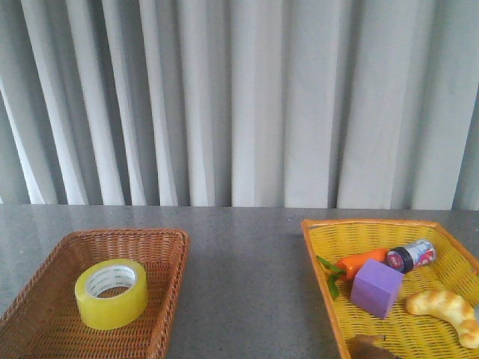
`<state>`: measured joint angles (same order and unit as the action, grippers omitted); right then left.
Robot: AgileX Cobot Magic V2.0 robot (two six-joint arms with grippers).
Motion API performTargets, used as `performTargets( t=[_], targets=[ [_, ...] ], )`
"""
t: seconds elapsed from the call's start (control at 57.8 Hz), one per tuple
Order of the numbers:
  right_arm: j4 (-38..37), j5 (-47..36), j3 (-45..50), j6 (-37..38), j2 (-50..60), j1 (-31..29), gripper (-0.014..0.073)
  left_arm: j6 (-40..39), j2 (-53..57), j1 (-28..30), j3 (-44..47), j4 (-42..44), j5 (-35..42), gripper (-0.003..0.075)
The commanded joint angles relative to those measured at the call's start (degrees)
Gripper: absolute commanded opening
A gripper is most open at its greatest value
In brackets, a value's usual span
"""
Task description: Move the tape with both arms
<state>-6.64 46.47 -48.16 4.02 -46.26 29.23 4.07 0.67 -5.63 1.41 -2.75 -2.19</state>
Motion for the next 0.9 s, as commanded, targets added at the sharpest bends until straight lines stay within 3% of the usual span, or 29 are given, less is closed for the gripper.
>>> performTargets(
  t=[0.0, 0.19, 0.329, 0.658, 0.883],
  targets=[
    [-0.4, -3.2, -1.4, -0.1, 0.3, -0.3, -0.0007, -0.5, 0.9, -0.2, -0.4, -0.6, 4.5, -0.0006],
    [-2.3, -3.7, -1.2, -0.4, 2.0, -0.9, -0.0007, -0.5, 0.9, -0.2, -0.4, -0.6, 4.5, -0.0006],
    [-0.3, -10.3, 3.6, 0.1, 8.4, -7.9, -0.0007, -0.5, 0.9, -0.2, -0.4, -0.6, 4.5, -0.0006],
    [5.1, -38.1, 32.6, 0.1, 34.1, -26.4, -0.0007, -0.5, 0.9, -0.2, -0.4, -0.6, 4.5, -0.0006],
    [5.4, -47.0, 47.9, 0.1, 45.9, -28.9, -0.0006, -0.5, 0.9, -0.2, -0.4, -0.6, 4.5, -0.0006]
  ],
)
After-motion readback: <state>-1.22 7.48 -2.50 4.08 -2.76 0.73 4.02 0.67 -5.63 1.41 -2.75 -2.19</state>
